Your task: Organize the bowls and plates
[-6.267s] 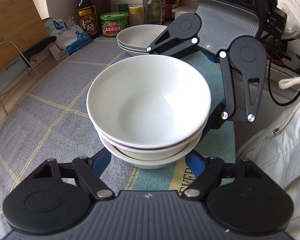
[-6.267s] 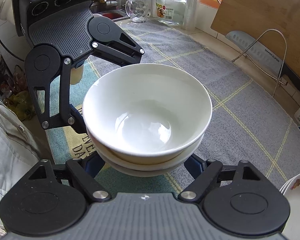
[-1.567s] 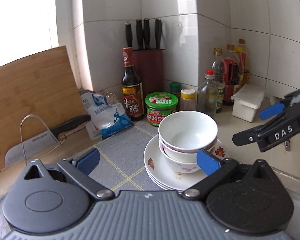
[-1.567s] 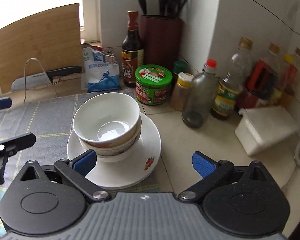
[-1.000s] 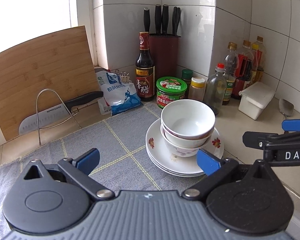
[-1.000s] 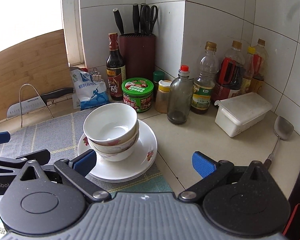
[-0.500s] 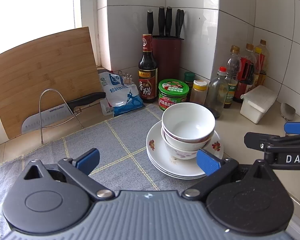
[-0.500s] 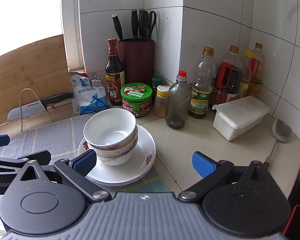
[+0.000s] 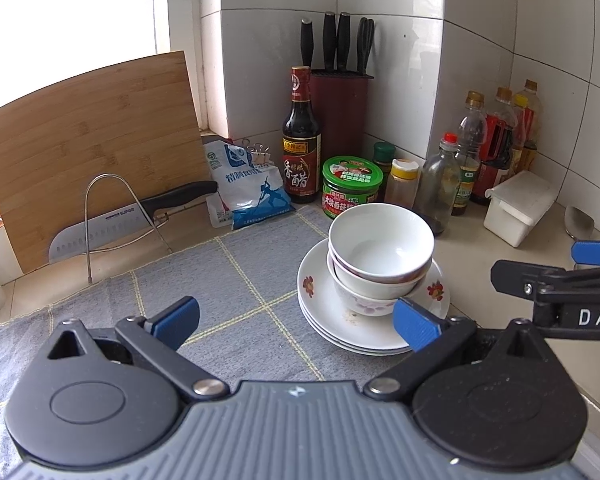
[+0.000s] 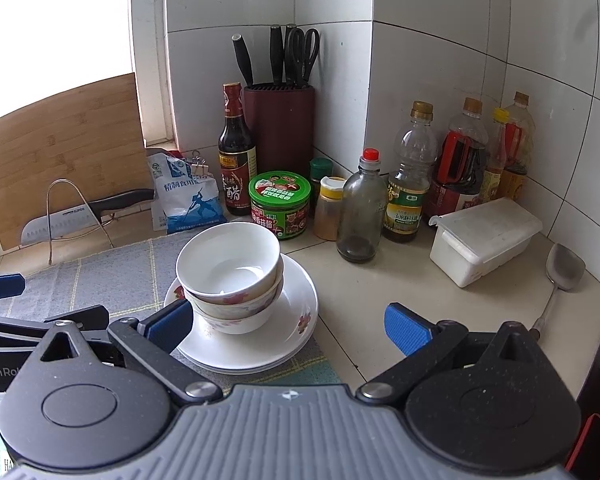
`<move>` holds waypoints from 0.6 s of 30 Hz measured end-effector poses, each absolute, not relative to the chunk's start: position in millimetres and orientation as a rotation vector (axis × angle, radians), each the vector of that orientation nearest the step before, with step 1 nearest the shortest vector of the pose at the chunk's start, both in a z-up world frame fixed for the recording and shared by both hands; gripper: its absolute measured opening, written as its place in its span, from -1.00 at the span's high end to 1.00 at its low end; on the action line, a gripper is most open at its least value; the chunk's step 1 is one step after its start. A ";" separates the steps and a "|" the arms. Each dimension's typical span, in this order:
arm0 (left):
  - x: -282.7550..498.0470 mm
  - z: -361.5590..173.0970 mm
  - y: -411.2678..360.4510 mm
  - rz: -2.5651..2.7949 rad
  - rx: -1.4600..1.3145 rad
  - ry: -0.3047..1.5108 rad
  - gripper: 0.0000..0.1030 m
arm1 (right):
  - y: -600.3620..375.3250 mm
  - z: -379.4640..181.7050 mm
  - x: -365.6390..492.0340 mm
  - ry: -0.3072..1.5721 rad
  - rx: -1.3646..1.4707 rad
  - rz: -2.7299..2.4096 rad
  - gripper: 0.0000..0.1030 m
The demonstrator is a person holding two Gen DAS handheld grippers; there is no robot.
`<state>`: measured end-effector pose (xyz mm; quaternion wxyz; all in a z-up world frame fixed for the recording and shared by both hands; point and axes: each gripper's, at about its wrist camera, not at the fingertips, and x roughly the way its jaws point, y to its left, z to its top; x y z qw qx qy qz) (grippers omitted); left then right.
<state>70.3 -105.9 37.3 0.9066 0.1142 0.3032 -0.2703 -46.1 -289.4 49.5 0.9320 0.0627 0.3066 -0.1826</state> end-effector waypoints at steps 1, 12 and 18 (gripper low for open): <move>70.1 37.5 -105.5 -0.557 0.235 0.626 -0.98 | -289.5 49.7 -46.2 0.626 0.129 -0.373 -1.00; 69.9 37.8 -104.6 -0.557 0.234 0.632 -0.98 | -288.8 49.9 -45.9 0.627 0.126 -0.373 -1.00; 70.7 38.6 -103.7 -0.559 0.231 0.632 -0.98 | -288.2 50.9 -46.4 0.623 0.120 -0.373 -1.00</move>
